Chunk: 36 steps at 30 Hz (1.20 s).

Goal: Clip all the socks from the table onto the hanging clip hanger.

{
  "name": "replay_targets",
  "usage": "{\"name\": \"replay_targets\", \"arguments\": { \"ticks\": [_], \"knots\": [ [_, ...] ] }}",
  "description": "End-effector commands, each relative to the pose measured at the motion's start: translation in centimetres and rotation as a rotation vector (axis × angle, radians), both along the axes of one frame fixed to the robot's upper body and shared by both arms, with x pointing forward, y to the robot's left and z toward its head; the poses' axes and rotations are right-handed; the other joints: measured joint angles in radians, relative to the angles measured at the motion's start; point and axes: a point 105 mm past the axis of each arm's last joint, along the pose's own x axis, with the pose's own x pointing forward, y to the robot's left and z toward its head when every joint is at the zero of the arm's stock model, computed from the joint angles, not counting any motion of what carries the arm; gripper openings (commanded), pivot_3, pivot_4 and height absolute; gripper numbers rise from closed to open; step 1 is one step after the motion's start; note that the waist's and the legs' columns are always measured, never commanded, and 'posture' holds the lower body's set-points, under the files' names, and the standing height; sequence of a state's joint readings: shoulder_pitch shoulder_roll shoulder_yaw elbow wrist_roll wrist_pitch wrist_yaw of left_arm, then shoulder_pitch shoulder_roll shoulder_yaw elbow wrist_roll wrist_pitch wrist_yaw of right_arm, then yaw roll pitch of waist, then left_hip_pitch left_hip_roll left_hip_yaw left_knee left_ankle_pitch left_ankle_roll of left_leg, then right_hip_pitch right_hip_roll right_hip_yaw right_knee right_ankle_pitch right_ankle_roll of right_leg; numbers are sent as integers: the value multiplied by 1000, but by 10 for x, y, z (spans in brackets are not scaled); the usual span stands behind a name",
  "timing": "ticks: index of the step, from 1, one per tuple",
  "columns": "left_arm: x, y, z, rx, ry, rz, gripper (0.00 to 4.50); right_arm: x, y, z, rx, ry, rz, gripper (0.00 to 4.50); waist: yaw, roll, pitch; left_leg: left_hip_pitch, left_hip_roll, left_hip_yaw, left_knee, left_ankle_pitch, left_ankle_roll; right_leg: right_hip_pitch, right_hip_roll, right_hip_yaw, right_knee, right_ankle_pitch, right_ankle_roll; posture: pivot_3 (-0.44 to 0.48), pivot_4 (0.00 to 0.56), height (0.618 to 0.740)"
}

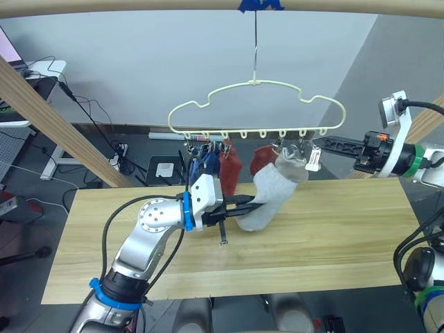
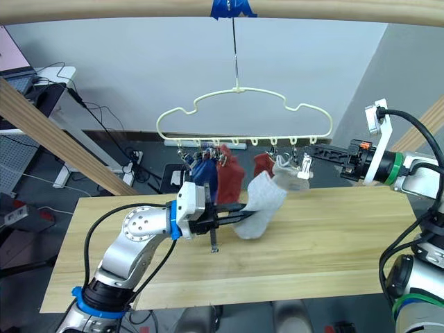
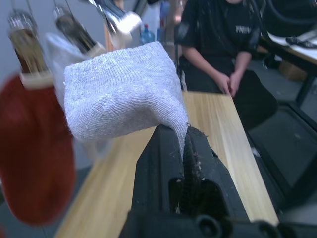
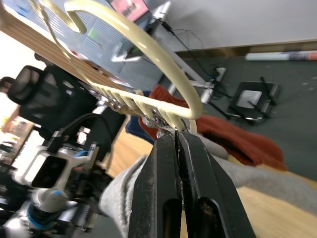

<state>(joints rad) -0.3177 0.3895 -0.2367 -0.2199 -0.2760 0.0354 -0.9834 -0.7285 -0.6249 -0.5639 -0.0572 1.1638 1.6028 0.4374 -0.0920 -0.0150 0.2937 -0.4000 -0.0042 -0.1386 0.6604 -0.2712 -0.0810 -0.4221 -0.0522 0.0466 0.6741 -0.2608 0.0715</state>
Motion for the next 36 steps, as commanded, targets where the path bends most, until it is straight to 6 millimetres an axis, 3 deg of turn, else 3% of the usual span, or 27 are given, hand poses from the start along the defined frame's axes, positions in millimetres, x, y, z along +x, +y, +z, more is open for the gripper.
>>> {"name": "replay_targets", "arguments": {
  "ticks": [1,15,26,35,36],
  "knots": [
    [-1,-9,7,-27,-39,-16,29,-6,-1,9,24,-38,1,0,-3,0,0,0,0,0,0,0,0,0,0,0,0,0,0,-205,267,740],
    [4,-20,2,-25,-41,-34,29,-14,5,15,87,-30,33,0,-22,0,0,0,0,1,0,0,1,0,0,1,1,0,0,-221,274,740],
    [12,-33,24,-121,-51,-39,29,-17,13,6,61,1,0,0,-23,0,0,0,0,2,0,0,1,0,0,1,0,0,1,-220,275,740],
    [13,-32,23,-109,-54,-44,29,-17,17,9,76,-8,2,0,-23,0,0,0,0,2,1,0,1,0,0,1,0,0,1,-215,273,740],
    [13,-32,23,-107,-55,-44,7,-17,17,9,81,-8,10,237,-23,0,0,0,0,2,0,0,1,0,0,1,0,0,1,-215,272,740]
  ]
}}
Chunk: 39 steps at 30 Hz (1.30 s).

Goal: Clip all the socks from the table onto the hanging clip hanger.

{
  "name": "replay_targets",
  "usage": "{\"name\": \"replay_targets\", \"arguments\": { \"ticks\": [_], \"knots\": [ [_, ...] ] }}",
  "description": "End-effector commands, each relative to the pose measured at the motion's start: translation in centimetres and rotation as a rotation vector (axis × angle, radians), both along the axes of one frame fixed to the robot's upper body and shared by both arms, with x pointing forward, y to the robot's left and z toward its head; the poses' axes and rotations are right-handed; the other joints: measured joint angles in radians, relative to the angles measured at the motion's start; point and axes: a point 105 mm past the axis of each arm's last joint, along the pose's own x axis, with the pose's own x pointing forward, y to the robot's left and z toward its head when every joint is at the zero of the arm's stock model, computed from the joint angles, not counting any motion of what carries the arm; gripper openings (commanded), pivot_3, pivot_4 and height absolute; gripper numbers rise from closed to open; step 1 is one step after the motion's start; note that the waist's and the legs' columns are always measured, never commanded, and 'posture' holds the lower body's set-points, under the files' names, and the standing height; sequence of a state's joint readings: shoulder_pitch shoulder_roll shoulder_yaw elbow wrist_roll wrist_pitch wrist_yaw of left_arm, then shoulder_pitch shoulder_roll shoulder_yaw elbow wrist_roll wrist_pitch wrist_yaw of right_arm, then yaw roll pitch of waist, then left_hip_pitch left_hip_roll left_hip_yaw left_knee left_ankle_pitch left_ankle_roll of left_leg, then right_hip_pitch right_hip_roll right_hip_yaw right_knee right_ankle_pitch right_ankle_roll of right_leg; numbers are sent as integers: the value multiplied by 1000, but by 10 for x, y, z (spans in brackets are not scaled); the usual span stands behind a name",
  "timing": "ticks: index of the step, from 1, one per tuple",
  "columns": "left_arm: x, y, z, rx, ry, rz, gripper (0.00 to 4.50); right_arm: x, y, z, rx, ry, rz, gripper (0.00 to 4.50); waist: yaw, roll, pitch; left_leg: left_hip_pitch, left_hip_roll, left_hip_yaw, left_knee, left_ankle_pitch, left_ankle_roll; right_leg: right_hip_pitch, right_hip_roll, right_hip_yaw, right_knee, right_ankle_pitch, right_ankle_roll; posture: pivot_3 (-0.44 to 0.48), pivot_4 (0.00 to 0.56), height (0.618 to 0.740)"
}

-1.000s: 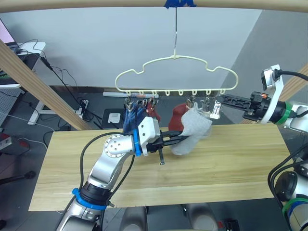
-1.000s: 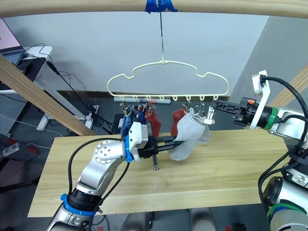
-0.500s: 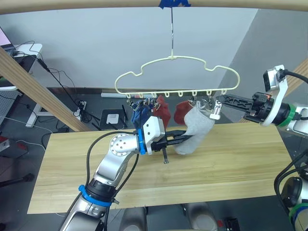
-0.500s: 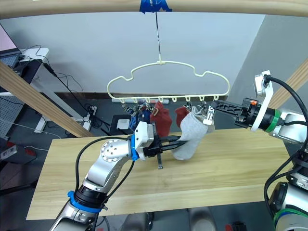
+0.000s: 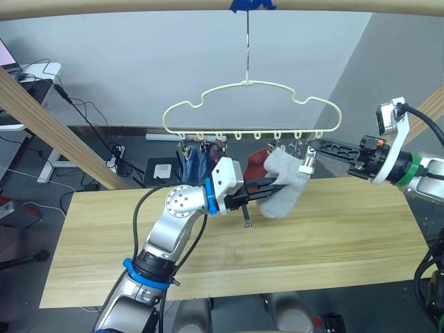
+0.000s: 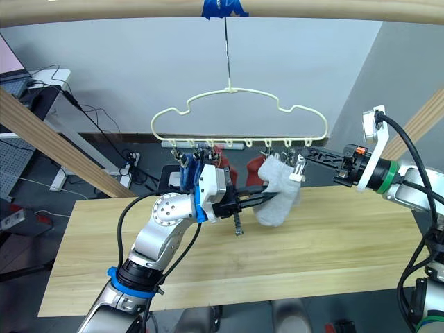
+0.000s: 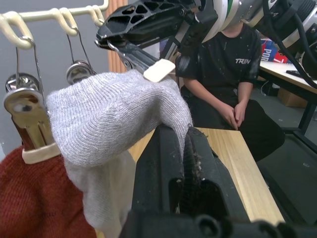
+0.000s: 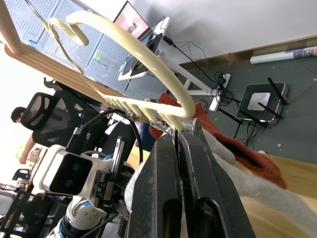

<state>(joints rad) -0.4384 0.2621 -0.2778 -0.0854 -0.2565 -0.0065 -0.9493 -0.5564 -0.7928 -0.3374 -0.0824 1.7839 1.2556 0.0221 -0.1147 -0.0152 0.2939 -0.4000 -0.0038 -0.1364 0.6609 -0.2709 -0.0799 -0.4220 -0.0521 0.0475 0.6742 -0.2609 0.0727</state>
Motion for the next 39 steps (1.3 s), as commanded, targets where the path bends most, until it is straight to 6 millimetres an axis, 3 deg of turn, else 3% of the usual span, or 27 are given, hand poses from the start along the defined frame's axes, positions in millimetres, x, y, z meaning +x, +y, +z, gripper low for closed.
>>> {"name": "replay_targets", "arguments": {
  "ticks": [1,9,11,13,14,19,24,28,33,36,39],
  "knots": [
    [-3,-1,10,-21,-39,-14,0,-10,5,11,27,-44,53,490,0,0,0,0,0,0,0,0,0,0,0,0,0,0,0,-214,272,740],
    [-2,-4,10,-9,-46,-19,0,-11,-3,7,-17,-50,23,3090,0,0,0,0,0,0,0,0,0,0,0,0,0,0,0,-214,274,740],
    [0,-2,6,7,-30,-12,0,-15,-15,-4,-144,-64,-5,3644,3,0,0,0,0,0,0,0,0,0,0,0,0,0,0,-217,274,740],
    [3,1,2,21,-15,-1,591,-22,-23,-16,-261,-62,3,4449,7,0,0,0,0,0,0,0,0,0,0,-1,0,-1,1,-222,275,740],
    [4,2,1,27,-5,1,695,-25,-26,-21,-311,-73,8,4500,5,0,0,0,0,0,0,0,0,0,0,-1,0,-1,1,-224,275,740],
    [10,14,-14,67,129,23,2084,-31,-39,-44,-513,-160,12,4500,-1,0,0,0,0,1,0,0,0,0,0,0,-1,-1,2,-231,275,740],
    [6,67,-43,156,261,144,3504,-24,-33,-70,-650,-323,41,4500,-29,0,0,2,2,2,-1,0,0,0,1,0,0,-4,7,-186,271,740],
    [-5,127,-61,200,363,329,4492,-20,-24,-89,-706,-425,68,4500,-23,0,0,2,3,2,0,0,0,0,2,1,1,-3,5,-132,268,740],
    [-21,191,-61,148,457,644,4492,-12,-19,-100,-711,-509,44,4500,4,0,0,2,2,2,0,0,0,0,0,1,0,-1,2,-47,262,740],
    [-36,220,-66,158,542,806,4492,-10,-15,-102,-718,-582,63,4500,31,0,0,2,1,2,0,0,0,0,-1,1,0,-1,2,-2,261,740],
    [-52,239,-72,243,522,897,4492,-13,-14,-109,-735,-618,108,4500,49,0,0,2,1,1,-1,0,0,0,-1,0,0,-1,2,25,258,740]
  ]
}}
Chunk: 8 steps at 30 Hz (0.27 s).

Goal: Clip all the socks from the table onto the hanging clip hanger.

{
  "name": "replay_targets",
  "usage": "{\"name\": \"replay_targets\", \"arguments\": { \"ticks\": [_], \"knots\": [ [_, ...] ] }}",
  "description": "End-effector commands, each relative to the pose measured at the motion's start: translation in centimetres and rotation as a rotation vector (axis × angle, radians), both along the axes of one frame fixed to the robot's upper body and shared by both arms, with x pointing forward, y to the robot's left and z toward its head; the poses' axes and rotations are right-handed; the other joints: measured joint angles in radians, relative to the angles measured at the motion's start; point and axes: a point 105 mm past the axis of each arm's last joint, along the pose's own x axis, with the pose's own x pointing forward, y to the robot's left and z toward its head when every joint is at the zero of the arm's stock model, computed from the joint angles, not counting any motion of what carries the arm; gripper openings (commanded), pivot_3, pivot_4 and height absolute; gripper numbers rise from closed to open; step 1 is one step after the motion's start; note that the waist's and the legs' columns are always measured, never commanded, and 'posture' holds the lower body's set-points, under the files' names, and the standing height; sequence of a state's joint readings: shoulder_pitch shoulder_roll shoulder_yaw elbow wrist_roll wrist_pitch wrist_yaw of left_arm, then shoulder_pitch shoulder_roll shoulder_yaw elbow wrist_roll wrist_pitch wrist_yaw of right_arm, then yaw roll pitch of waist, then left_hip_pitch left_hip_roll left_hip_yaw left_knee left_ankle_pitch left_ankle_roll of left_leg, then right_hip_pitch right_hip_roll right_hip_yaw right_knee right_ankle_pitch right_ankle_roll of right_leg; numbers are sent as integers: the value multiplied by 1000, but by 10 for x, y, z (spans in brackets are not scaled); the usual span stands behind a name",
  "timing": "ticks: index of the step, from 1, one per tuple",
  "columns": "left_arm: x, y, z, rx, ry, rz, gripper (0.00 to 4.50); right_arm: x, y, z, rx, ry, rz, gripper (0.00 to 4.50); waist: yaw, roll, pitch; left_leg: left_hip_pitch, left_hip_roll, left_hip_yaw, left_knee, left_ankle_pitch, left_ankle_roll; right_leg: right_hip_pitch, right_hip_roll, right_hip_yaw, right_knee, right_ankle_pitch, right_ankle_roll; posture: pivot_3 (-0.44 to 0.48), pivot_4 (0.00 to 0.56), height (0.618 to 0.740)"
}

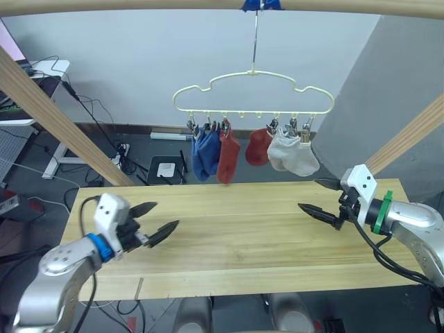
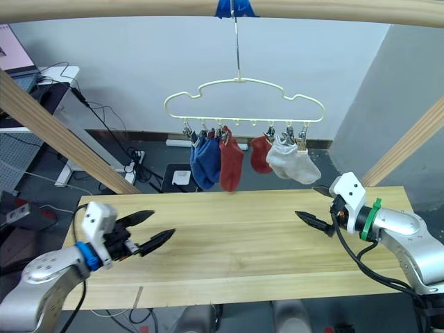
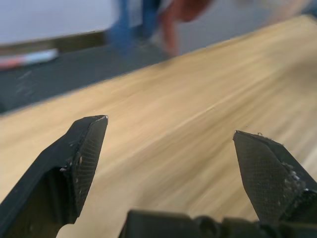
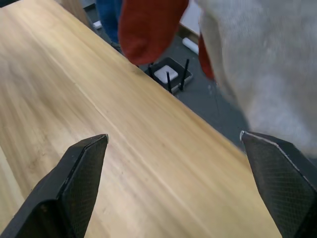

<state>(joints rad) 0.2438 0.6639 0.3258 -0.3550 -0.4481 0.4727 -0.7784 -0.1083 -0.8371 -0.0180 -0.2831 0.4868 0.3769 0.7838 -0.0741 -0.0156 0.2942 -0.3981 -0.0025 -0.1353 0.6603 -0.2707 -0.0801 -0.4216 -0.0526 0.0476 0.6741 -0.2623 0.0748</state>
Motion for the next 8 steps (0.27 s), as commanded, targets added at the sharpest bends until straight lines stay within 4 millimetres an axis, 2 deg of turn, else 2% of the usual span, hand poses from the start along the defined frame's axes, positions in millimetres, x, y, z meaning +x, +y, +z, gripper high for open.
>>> {"name": "replay_targets", "arguments": {
  "ticks": [1,4,8],
  "knots": [
    [-14,18,3,131,-18,56,4492,-7,1,-4,-52,-29,77,4500,14,0,0,0,0,0,0,0,0,0,0,0,0,0,0,29,258,740],
    [-23,20,-3,154,12,46,4492,-14,-1,-16,-86,13,109,4500,37,0,0,0,0,0,0,0,0,0,0,0,-1,0,0,45,256,740],
    [-18,15,-3,155,-1,31,4492,-12,-8,-20,-82,21,69,4500,50,0,0,0,0,0,0,0,0,1,0,-1,-1,0,0,38,250,740]
  ]
}}
